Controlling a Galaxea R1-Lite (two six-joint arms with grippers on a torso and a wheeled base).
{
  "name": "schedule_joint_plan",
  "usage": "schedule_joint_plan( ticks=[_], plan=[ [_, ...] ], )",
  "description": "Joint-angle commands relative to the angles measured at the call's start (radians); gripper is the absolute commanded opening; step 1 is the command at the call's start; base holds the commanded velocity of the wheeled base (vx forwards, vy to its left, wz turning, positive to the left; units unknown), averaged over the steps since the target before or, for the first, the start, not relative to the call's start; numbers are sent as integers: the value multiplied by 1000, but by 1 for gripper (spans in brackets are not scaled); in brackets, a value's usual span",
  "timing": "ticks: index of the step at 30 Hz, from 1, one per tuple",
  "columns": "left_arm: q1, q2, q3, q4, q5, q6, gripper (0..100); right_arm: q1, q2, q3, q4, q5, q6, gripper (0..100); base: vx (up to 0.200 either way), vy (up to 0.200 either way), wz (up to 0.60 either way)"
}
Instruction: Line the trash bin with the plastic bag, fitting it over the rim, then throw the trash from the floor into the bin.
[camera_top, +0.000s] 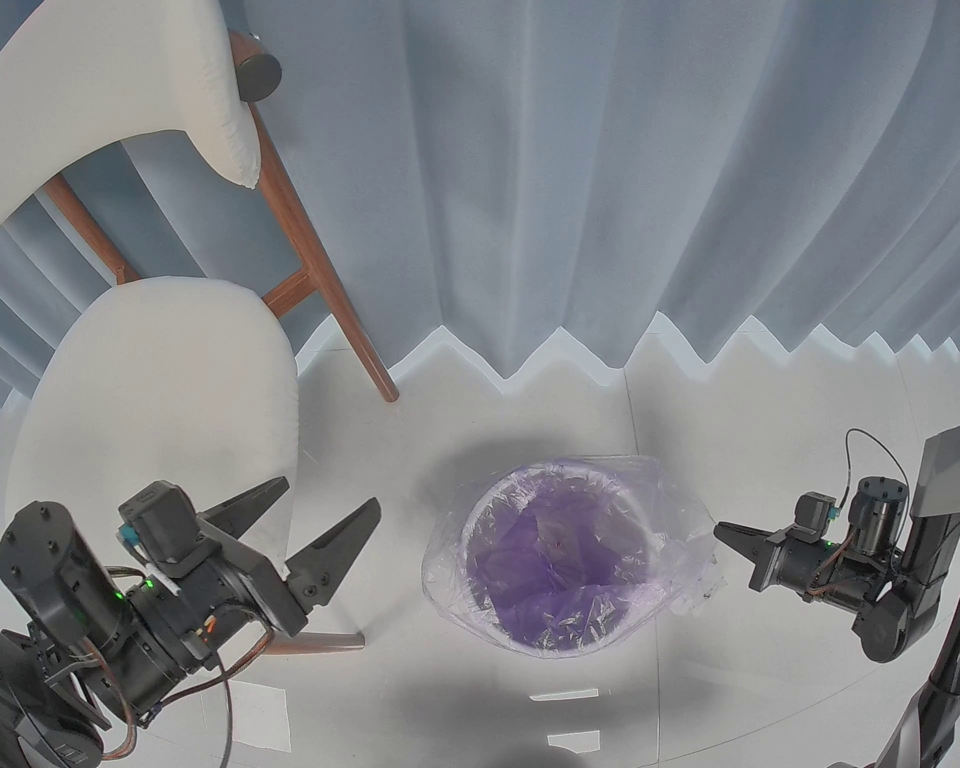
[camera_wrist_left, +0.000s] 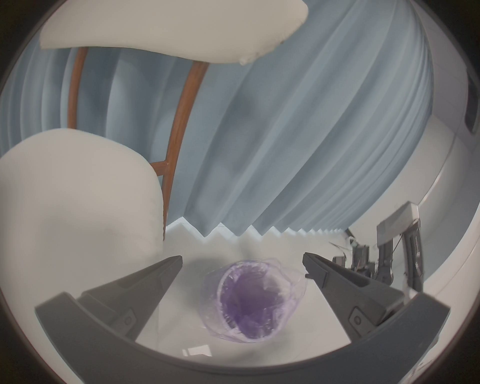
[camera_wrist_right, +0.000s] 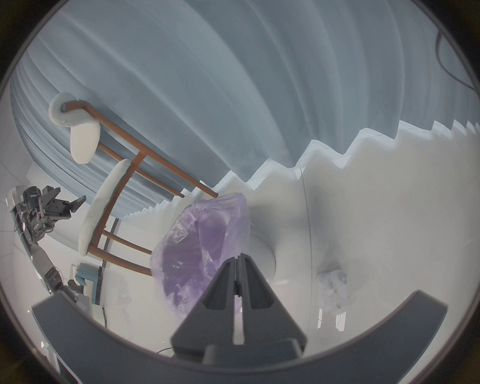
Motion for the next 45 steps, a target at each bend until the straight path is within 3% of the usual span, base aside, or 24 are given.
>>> schedule_joint_plan(
  ticks=[1,3,4,5,6,10,14,15,16,22,24,25,29,36,41,45],
  plan=[
    [-40,-93,4,-11,0,-127,100,-3,-124,131,-15,-3,1,0,0,0,0],
    [-43,-93,-2,-11,0,-132,100,-3,-124,133,-15,-5,1,0,0,0,0],
    [-100,-95,-85,-16,2,-281,100,-5,-114,131,-15,-9,1,0,0,0,0],
    [-100,-95,-85,-16,2,-281,100,-6,-112,131,-15,-9,1,0,0,0,0],
    [-163,-96,-98,-31,3,-368,100,-6,-100,126,-15,-31,1,0,0,0,0],
    [-235,-90,-1,-44,-18,-396,100,1,-25,99,-15,-90,-8,0,0,0,0],
    [-254,-40,128,-36,-230,-393,100,9,81,47,-15,-113,-51,0,0,0,0],
    [-254,-40,128,-36,-230,-393,100,9,81,47,-15,-113,-51,0,0,0,0],
    [-277,12,160,-36,-288,-380,100,9,129,31,-15,-130,-68,0,0,0,0],
    [-301,207,165,-34,-201,-316,100,9,222,-39,-15,-141,-80,0,0,0,0],
    [-303,355,159,-70,-90,-285,100,7,251,-94,-15,-147,-78,0,0,0,0],
    [-303,364,159,-77,-83,-285,100,7,251,-97,-13,-147,-78,100,0,0,0],
    [-333,424,159,-241,-55,-291,100,9,228,-94,-15,-147,-71,100,0,0,0],
    [-355,411,162,-228,-46,-313,100,4,107,-15,-15,-147,0,100,0,0,0],
    [-352,414,122,-228,59,-324,100,-19,40,76,-16,-150,26,100,0,0,0],
    [-346,407,100,-228,88,-327,100,-23,-9,102,-16,-172,46,100,0,0,0]
  ],
)
